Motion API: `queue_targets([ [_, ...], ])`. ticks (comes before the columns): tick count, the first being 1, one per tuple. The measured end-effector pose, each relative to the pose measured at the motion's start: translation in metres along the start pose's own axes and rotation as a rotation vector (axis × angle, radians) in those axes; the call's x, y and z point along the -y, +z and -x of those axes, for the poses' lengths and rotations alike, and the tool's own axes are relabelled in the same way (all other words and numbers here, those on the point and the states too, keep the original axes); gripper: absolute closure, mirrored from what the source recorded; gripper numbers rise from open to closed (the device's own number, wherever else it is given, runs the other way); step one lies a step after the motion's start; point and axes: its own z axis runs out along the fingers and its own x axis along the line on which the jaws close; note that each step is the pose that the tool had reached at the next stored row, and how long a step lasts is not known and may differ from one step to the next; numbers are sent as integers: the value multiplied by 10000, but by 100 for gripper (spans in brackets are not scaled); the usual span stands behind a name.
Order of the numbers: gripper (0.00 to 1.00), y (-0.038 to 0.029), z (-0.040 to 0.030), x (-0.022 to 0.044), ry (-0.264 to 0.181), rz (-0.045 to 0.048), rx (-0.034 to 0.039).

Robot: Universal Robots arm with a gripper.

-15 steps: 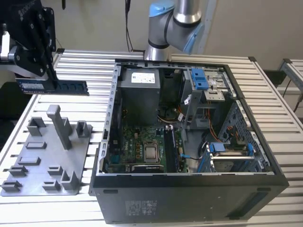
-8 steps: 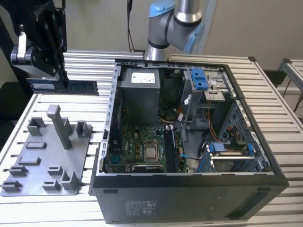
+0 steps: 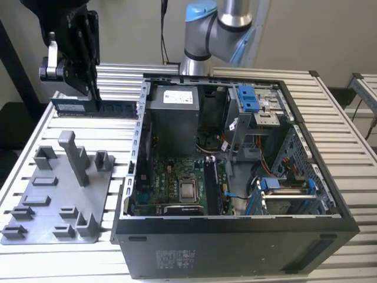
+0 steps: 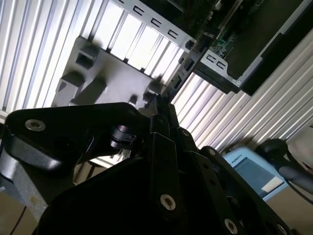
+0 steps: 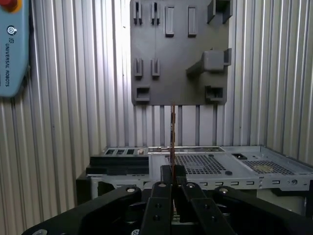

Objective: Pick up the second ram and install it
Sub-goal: 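Pick up the second ram and move it above second insertion slot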

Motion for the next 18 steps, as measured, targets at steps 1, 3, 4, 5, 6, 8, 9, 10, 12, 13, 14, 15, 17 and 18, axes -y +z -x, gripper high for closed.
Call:
queue_targets([
  [1, 86, 0, 1, 29, -1, 1, 2],
  [3, 86, 1, 2, 87, -1, 0, 5],
  [4, 86, 1, 3, 117, 0, 1, 7],
  [5, 86, 2, 4, 147, 0, 1, 8],
  [6, 86, 2, 5, 179, 0, 2, 9],
  [8, 86, 3, 7, 252, 0, 3, 13],
  [9, 86, 3, 8, 290, 0, 4, 15],
  [10, 86, 3, 9, 325, 1, 5, 16],
  [12, 86, 4, 12, 398, 1, 6, 21],
  [13, 86, 5, 13, 432, 1, 7, 23],
  [14, 86, 5, 13, 468, 0, 8, 24],
  [15, 86, 5, 14, 505, 0, 8, 27],
  [17, 86, 7, 16, 591, 0, 12, 34],
  [18, 86, 7, 18, 633, 1, 14, 36],
])
